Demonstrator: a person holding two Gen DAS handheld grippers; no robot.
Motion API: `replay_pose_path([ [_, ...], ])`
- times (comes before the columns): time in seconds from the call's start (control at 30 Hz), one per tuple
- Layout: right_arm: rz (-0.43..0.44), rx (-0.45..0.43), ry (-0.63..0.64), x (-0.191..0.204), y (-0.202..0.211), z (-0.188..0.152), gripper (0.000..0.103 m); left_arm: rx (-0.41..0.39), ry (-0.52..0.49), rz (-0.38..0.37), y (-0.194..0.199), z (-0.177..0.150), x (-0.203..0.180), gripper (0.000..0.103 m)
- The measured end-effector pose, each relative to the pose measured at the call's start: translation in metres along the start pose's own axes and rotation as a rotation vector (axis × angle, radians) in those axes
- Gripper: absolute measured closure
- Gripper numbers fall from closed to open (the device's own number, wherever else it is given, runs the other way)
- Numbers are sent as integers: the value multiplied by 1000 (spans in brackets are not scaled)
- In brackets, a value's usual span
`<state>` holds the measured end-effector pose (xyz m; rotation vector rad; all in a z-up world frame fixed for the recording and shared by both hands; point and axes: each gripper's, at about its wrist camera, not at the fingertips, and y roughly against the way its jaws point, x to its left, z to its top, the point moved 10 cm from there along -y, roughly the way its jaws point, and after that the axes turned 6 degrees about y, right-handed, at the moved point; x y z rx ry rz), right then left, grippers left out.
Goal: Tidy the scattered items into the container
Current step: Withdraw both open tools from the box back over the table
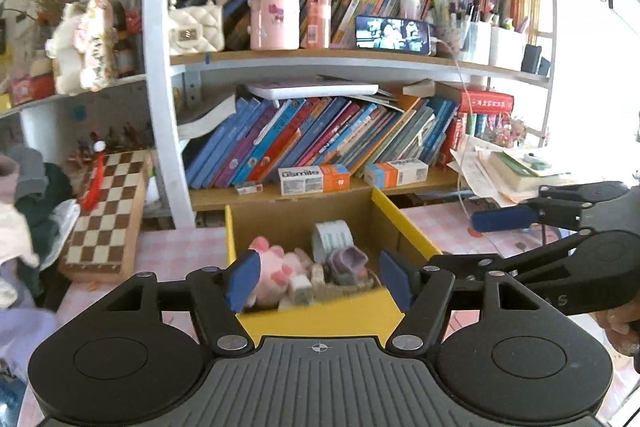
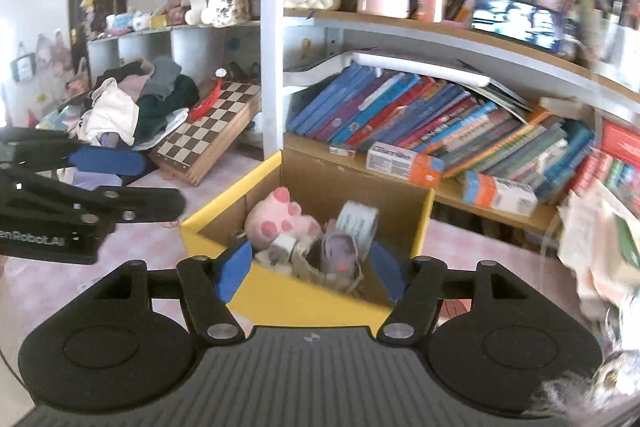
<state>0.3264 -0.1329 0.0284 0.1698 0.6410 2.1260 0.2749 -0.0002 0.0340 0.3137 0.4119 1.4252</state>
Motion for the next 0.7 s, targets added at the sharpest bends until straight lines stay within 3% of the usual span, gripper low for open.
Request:
replay_pose_path([
  [0.43,-161,29,-106,60,93,-97,34,3,110,118,91,-99,8,22],
  [0.57,-230,41,-120,73,112,-128,21,12,133,175,111,-128,12,19],
  [0.7,-230,92,-155,88,120,-157,19,31,127,223,124,-147,16,13],
])
